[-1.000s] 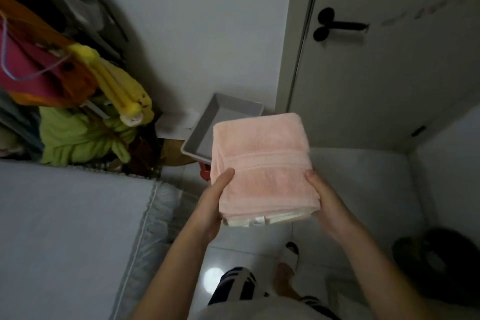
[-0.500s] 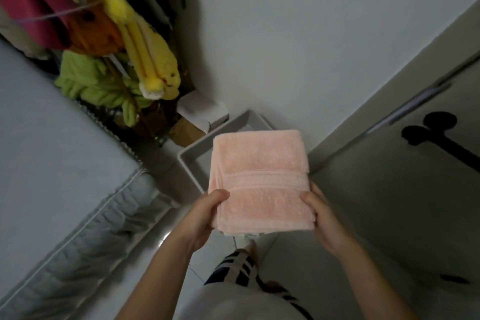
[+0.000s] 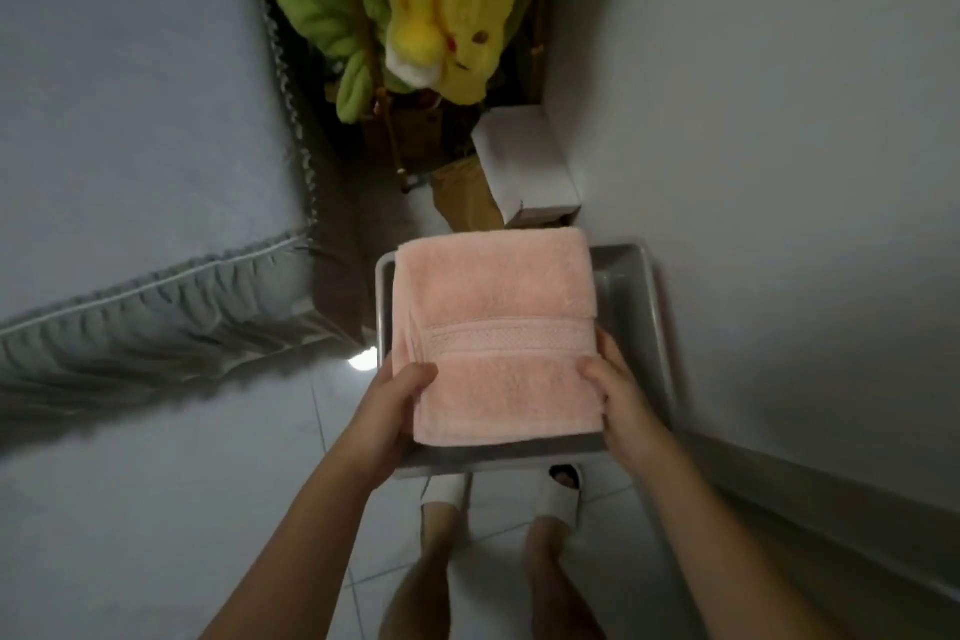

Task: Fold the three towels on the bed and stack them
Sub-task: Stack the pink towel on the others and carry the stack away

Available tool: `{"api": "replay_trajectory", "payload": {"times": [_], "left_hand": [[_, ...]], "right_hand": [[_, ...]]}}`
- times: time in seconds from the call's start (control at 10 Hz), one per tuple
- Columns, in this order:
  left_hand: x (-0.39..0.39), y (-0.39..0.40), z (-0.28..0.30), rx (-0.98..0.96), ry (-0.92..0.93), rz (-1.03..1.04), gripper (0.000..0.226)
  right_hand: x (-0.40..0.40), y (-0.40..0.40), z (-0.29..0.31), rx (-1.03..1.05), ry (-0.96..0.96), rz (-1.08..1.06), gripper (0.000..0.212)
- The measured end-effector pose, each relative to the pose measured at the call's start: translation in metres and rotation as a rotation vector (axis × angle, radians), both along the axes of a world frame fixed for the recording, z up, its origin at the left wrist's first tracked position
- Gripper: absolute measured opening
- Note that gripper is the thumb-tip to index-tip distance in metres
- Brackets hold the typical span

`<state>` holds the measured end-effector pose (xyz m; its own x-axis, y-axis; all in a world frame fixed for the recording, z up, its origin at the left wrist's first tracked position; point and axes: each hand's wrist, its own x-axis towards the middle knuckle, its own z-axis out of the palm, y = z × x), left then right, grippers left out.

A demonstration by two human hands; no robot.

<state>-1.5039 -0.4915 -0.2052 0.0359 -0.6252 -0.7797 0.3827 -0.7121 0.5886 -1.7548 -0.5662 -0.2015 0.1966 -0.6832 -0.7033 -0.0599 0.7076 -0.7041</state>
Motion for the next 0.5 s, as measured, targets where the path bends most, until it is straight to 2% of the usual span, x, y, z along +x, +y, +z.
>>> {"api": "replay_trajectory", "payload": {"times": [0.1,0.2,0.3,0.4,0.5], "left_hand": [[-0.023,-0.006,-0.064,0.091,-0.182,0.054,0.063],[-0.042,-0.007,-0.094,0.149,-0.372,0.088,0.051],[-0.048,-0.002,-0.092,0.126,-0.490,0.103,0.048],[-0.048,-0.001,-0.078,0.162,-0.519,0.088,0.053],[-0.051,0.003,-0.041,0.193,-0.593,0.059,0.057]], "right_hand": [[0.000,-0.011,-0.073,0.122,0.156,0.168,0.054],[0.004,-0.008,-0.107,0.180,0.259,0.226,0.056],[0.006,-0.003,-0.106,0.105,0.281,0.197,0.052],[-0.005,-0.002,-0.089,0.106,0.290,0.262,0.059],[-0.019,0.000,-0.055,0.054,0.353,0.262,0.068]]}}
